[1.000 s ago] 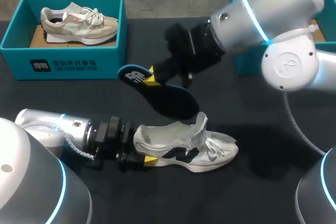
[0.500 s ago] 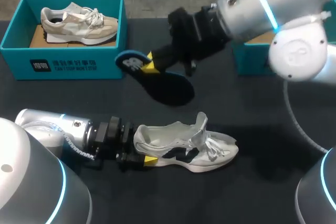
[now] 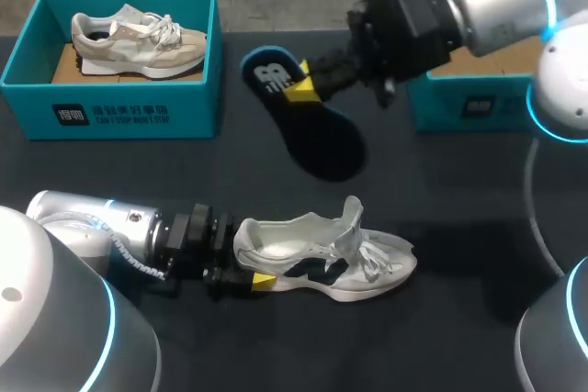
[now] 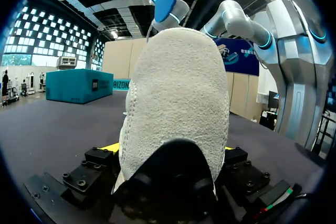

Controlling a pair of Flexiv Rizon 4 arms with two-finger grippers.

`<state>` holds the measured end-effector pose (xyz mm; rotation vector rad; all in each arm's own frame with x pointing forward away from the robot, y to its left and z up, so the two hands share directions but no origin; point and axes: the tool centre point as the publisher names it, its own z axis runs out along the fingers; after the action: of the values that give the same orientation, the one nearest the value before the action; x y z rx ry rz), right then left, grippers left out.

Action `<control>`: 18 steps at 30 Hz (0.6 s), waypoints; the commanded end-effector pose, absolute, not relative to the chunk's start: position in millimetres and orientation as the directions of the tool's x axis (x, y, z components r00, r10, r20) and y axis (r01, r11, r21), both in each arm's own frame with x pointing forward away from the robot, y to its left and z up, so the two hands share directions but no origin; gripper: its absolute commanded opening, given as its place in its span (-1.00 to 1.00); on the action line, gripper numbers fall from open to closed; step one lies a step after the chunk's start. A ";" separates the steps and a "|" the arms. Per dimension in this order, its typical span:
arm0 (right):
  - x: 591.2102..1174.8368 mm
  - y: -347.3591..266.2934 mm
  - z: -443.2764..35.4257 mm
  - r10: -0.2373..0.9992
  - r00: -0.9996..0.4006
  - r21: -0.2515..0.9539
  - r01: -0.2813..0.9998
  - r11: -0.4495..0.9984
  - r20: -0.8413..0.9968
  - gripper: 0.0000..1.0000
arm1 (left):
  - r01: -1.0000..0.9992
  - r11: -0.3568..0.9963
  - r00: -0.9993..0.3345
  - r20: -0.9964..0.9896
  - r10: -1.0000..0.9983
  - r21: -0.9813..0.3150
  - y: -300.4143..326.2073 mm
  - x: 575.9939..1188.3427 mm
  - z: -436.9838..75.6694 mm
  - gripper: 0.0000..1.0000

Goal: Take the shoe out of the shoebox, open the shoe tongue, remove and reinsert the insole, then place the shoe into the shoebox

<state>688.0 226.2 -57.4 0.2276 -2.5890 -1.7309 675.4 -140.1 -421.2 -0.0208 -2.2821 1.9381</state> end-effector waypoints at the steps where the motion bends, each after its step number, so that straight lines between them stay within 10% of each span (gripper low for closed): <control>1: 681.1 212.5 -58.4 -0.122 -0.990 0.926 -0.111 0.360 -0.071 -1.00 | -0.085 0.167 -0.989 0.104 0.107 -0.982 -141.1 675.9 -423.5 -1.00; 18: 659.0 182.5 -14.7 -0.010 -0.998 0.938 0.061 0.341 0.069 -1.00 | -0.085 0.167 -0.989 0.104 0.107 -0.982 -141.1 675.9 -423.5 -1.00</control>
<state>674.7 199.5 -25.5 -0.0188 -2.4991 -1.7711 675.4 -140.1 -421.2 -0.0208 -2.2821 1.9381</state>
